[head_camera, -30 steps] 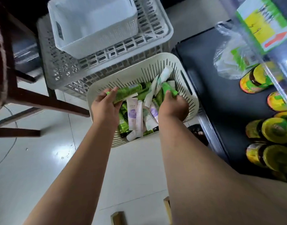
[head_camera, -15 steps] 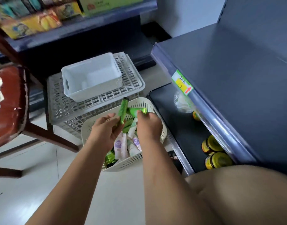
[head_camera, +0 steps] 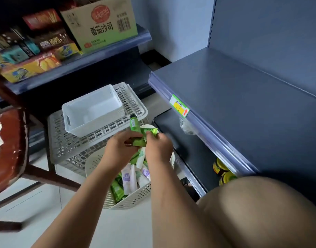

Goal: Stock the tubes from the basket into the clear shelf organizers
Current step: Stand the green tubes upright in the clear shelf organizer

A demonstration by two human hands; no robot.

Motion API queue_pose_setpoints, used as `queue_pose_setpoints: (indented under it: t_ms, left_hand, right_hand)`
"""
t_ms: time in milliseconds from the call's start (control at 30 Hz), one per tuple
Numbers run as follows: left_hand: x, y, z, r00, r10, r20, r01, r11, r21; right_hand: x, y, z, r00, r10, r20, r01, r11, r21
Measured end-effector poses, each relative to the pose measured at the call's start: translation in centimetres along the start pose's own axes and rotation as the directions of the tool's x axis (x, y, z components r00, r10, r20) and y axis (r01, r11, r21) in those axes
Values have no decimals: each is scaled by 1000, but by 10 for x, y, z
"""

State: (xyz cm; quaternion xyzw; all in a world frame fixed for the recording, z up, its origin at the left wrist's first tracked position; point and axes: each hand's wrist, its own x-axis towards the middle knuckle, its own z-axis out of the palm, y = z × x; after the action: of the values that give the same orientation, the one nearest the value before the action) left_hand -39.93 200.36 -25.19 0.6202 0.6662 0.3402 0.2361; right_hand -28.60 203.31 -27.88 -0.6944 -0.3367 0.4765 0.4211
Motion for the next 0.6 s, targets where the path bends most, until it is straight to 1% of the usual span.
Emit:
queue_pose_setpoints:
  t_ms: [33, 67, 133, 200, 267, 333, 400, 433, 500, 600]
  left_hand:
    - [3, -1, -2, 995, 98, -28, -96, 992, 79]
    - [5, 0, -5, 985, 166, -39, -160, 979, 129]
    - [11, 2, -12, 966, 253, -56, -242, 958, 156]
    - [16, 11, -18, 948, 299, -104, -283, 948, 149]
    - [22, 24, -24, 941, 294, -169, -281, 955, 98]
    - [25, 41, -30, 954, 226, -198, -234, 972, -17]
    - [25, 59, -37, 978, 134, -158, -161, 972, -169]
    - [25, 66, -40, 982, 126, -143, -155, 966, -209]
    - [25, 80, -48, 977, 153, -148, -185, 954, -234]
    - [23, 114, -56, 962, 217, -165, -260, 914, -311]
  right_hand:
    - [0, -2, -2, 1000, -1, -8, 1, 1000, 15]
    - [0, -5, -5, 1000, -3, -19, 4, 1000, 31]
    - [-1, -10, -11, 999, -19, -41, 21, 999, 46]
    - [-3, -17, -18, 997, -59, -55, 60, 998, 23]
    - [-5, -26, -27, 992, -103, -66, 103, 995, -13]
    - [-9, -37, -35, 986, -149, -77, 148, 989, -18]
    - [-14, -49, -45, 974, -197, -108, 201, 979, 23]
    - [-18, -55, -50, 966, -222, -135, 231, 972, 51]
    - [-26, -65, -62, 943, -277, -184, 295, 952, 82]
    - [-39, -80, -84, 913, -337, -229, 359, 931, 62]
